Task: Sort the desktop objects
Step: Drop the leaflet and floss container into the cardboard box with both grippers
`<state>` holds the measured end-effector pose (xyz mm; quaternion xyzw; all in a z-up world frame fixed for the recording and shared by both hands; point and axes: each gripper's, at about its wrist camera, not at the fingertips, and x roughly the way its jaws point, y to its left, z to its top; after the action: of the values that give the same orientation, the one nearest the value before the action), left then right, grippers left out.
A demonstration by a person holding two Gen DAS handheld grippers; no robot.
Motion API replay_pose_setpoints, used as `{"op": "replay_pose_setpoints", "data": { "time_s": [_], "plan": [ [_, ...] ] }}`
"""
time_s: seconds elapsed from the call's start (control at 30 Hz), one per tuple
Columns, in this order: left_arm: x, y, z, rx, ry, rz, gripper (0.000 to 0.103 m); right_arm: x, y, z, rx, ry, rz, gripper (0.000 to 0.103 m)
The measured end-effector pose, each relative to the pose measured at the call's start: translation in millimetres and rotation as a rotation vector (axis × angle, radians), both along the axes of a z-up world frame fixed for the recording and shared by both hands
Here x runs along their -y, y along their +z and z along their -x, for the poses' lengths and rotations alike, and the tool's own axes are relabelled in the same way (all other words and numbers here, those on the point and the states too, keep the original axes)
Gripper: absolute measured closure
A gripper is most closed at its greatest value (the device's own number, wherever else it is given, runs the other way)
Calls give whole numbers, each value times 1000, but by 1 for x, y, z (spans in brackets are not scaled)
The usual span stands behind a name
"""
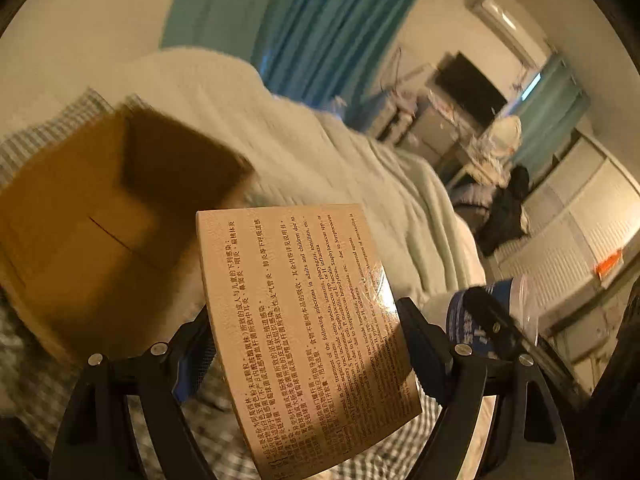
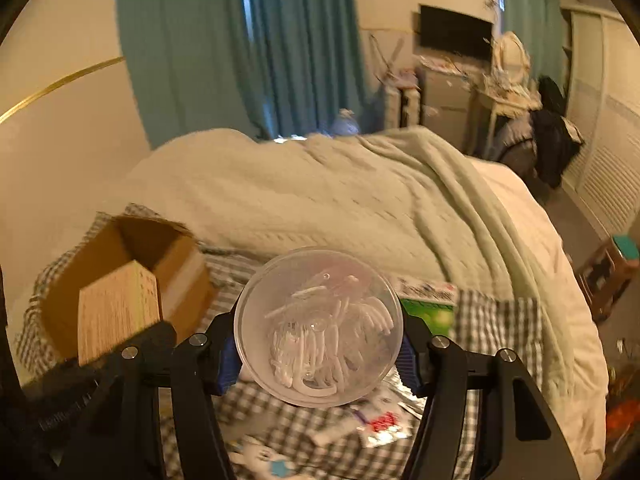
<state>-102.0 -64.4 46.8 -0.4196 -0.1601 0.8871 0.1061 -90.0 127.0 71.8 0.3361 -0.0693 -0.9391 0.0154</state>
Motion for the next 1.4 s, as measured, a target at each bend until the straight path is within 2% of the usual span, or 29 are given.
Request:
{"op": "replay_pose_setpoints", "data": {
  "time_s": [0.2, 0.3, 0.4, 0.5, 0.63, 0.77, 0.97, 1.07, 1.17, 1.3, 1.4],
  "plan": [
    [77, 31, 12, -39, 111, 56, 18, 70, 28, 11, -47, 108, 64, 42],
    [113, 38, 18, -40, 157, 62, 18, 107, 32, 19, -52, 169, 89, 42],
    [142, 44, 25, -44, 194, 108, 18, 137, 30, 28, -47, 213, 128, 42],
    [163, 35, 24, -32, 206, 140, 18, 165, 22, 39, -28, 257, 161, 42],
    [183, 8, 29, 22, 220, 188, 18, 191, 7, 51, 6, 278, 156, 42],
    [204, -13, 39, 53, 243, 135, 17, 198, -12, 65, 44, 278, 167, 42],
    [191, -27, 57, 51, 199, 115, 16, 189, -32, 84, 64, 282, 230, 42],
    [186, -30, 60, 47, 203, 77, 13, 187, -30, 84, 46, 270, 235, 38],
    [188, -28, 62, 52, 216, 39, 5, 177, -24, 80, 15, 256, 235, 26],
    [178, -20, 59, 28, 223, 65, 5, 156, -14, 75, -14, 223, 215, 25],
    [162, -12, 48, 4, 194, 76, 5, 136, -5, 69, -27, 197, 217, 25]
  ]
}}
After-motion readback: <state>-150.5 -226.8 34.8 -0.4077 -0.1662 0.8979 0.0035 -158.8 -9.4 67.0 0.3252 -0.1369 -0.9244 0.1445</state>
